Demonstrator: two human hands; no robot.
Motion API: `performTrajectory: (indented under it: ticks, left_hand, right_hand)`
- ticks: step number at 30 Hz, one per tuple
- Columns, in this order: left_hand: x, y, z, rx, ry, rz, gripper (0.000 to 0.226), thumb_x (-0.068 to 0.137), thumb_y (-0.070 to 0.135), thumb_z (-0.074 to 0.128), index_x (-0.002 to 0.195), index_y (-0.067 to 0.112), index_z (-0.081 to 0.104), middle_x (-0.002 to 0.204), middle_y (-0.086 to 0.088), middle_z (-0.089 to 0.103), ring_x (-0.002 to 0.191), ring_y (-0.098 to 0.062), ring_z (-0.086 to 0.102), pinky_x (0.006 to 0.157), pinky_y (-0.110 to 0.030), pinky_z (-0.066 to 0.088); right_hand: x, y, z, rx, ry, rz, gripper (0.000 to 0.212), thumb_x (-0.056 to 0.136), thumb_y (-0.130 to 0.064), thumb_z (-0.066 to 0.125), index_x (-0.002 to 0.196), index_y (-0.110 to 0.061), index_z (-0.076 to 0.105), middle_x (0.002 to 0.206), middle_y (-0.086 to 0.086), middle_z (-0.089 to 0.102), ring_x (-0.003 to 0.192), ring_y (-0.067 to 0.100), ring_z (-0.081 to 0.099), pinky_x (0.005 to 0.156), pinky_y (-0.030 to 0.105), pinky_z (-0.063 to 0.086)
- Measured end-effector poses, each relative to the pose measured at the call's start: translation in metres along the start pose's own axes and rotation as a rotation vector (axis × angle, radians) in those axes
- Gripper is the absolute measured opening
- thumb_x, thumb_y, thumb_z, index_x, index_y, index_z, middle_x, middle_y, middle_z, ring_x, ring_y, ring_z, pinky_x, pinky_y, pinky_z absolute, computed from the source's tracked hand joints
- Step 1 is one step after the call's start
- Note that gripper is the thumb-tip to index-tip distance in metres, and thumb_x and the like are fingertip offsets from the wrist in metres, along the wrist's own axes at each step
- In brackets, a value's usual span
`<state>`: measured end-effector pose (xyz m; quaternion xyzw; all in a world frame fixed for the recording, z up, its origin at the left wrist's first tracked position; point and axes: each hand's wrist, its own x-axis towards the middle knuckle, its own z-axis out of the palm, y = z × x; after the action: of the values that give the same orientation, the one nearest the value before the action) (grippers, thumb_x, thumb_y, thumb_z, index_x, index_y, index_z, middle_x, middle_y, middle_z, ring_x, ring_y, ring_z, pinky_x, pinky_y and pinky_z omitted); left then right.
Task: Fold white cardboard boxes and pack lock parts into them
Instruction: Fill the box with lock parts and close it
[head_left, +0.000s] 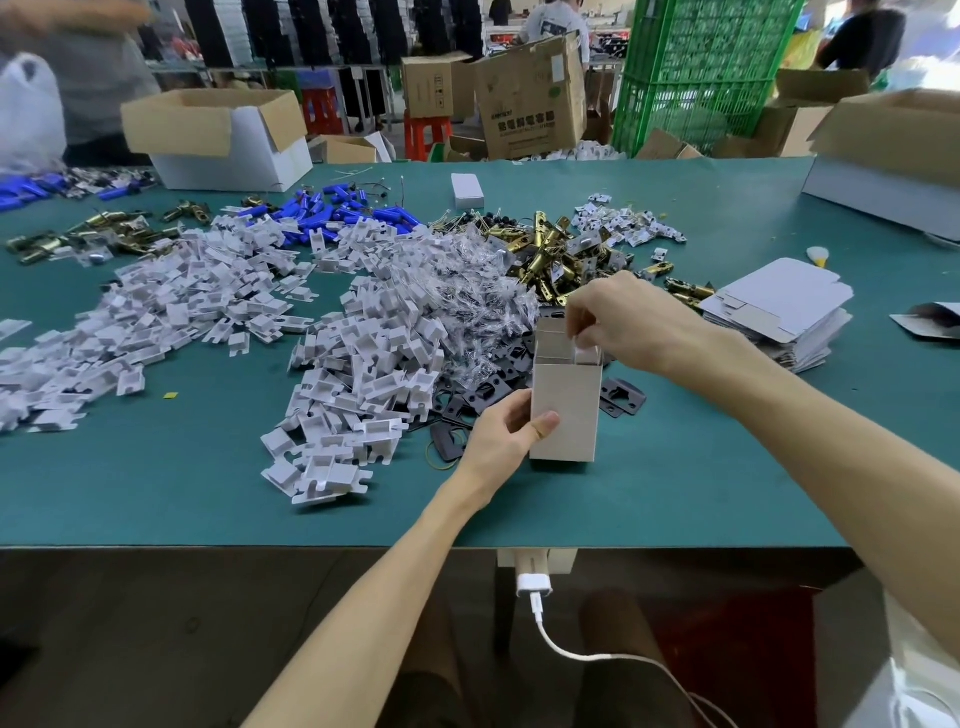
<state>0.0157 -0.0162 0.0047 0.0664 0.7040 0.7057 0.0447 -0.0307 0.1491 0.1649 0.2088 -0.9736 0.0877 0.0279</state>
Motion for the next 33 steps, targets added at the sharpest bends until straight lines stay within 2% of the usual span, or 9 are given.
performTrajectory:
  ticks: [4, 8, 10, 12, 16, 18, 21, 24, 33]
  left_hand:
    - [0.002, 0.001, -0.003, -0.082, -0.005, -0.050, 0.035, 0.102, 0.017, 0.065, 0.136, 0.009, 0.061, 0.130, -0.004, 0.070, 0.114, -0.010, 0.067, 0.093, -0.021, 0.054]
    - [0.002, 0.002, -0.007, -0.220, -0.054, -0.100, 0.040, 0.100, 0.023, 0.065, 0.137, 0.007, 0.061, 0.133, -0.009, 0.070, 0.121, -0.025, 0.067, 0.104, -0.038, 0.055]
    - [0.000, 0.005, -0.013, -0.312, -0.134, -0.132, 0.049, 0.092, 0.029, 0.069, 0.135, 0.008, 0.062, 0.130, -0.007, 0.071, 0.117, -0.024, 0.068, 0.097, -0.034, 0.057]
    - [-0.001, 0.008, -0.021, -0.437, -0.197, -0.179, 0.058, 0.082, 0.039, 0.078, 0.131, 0.010, 0.065, 0.124, -0.004, 0.073, 0.112, -0.019, 0.069, 0.091, -0.029, 0.058]
    - [-0.002, 0.008, -0.029, -0.574, -0.303, -0.237, 0.072, 0.070, 0.051, 0.091, 0.125, 0.010, 0.070, 0.123, -0.004, 0.072, 0.113, -0.019, 0.068, 0.099, -0.035, 0.054]
    - [-0.003, 0.009, -0.029, -0.570, -0.348, -0.264, 0.073, 0.072, 0.050, 0.091, 0.127, 0.009, 0.069, 0.124, -0.005, 0.071, 0.112, -0.019, 0.068, 0.093, -0.032, 0.057]
    - [-0.003, 0.008, -0.029, -0.569, -0.357, -0.274, 0.077, 0.074, 0.041, 0.091, 0.136, 0.006, 0.062, 0.130, -0.008, 0.069, 0.116, -0.023, 0.066, 0.102, -0.038, 0.055]
    - [-0.003, 0.007, -0.027, -0.546, -0.330, -0.268, 0.063, 0.075, 0.034, 0.089, 0.130, 0.010, 0.069, 0.128, -0.009, 0.070, 0.111, -0.023, 0.069, 0.094, -0.036, 0.059]
    - [-0.002, 0.007, -0.026, -0.475, -0.330, -0.284, 0.070, 0.071, 0.039, 0.094, 0.129, 0.009, 0.069, 0.129, -0.011, 0.069, 0.112, -0.025, 0.067, 0.098, -0.038, 0.055]
  right_hand:
    - [0.009, -0.001, -0.008, 0.062, 0.020, 0.018, 0.008, 0.091, -0.006, 0.070, 0.096, -0.013, 0.072, 0.095, 0.005, 0.071, 0.089, 0.026, 0.068, 0.085, 0.045, 0.058]
    - [0.021, -0.015, -0.013, 0.101, -0.019, 0.012, 0.008, 0.092, -0.004, 0.071, 0.095, -0.010, 0.074, 0.097, 0.010, 0.074, 0.086, 0.025, 0.070, 0.085, 0.043, 0.059]
    - [0.029, -0.024, -0.014, 0.088, -0.041, 0.010, 0.009, 0.092, -0.002, 0.070, 0.093, -0.009, 0.076, 0.097, 0.011, 0.074, 0.086, 0.027, 0.071, 0.085, 0.043, 0.060]
    - [0.037, -0.032, -0.016, 0.086, -0.057, 0.014, 0.010, 0.092, -0.001, 0.070, 0.091, -0.009, 0.075, 0.094, 0.011, 0.074, 0.080, 0.024, 0.071, 0.077, 0.039, 0.061]
    - [0.051, -0.043, -0.019, 0.064, -0.098, 0.043, 0.007, 0.092, -0.001, 0.070, 0.095, -0.004, 0.075, 0.083, 0.004, 0.070, 0.069, 0.014, 0.066, 0.057, 0.023, 0.051]
    - [0.054, -0.046, -0.019, 0.048, -0.117, 0.057, 0.007, 0.091, 0.000, 0.071, 0.096, -0.001, 0.075, 0.084, 0.006, 0.072, 0.070, 0.014, 0.067, 0.063, 0.027, 0.057]
    - [0.056, -0.043, -0.019, 0.015, -0.165, 0.093, 0.004, 0.090, 0.001, 0.071, 0.094, 0.001, 0.072, 0.077, 0.009, 0.071, 0.063, 0.016, 0.068, 0.071, 0.036, 0.062]
    - [0.053, -0.038, -0.021, -0.014, -0.206, 0.125, 0.009, 0.088, 0.002, 0.073, 0.096, 0.003, 0.071, 0.082, 0.013, 0.074, 0.073, 0.024, 0.073, 0.078, 0.043, 0.063]
    - [0.035, -0.035, -0.001, -0.103, -0.160, 0.094, 0.013, 0.086, 0.006, 0.066, 0.097, 0.001, 0.071, 0.094, 0.016, 0.071, 0.086, 0.033, 0.071, 0.079, 0.045, 0.062]
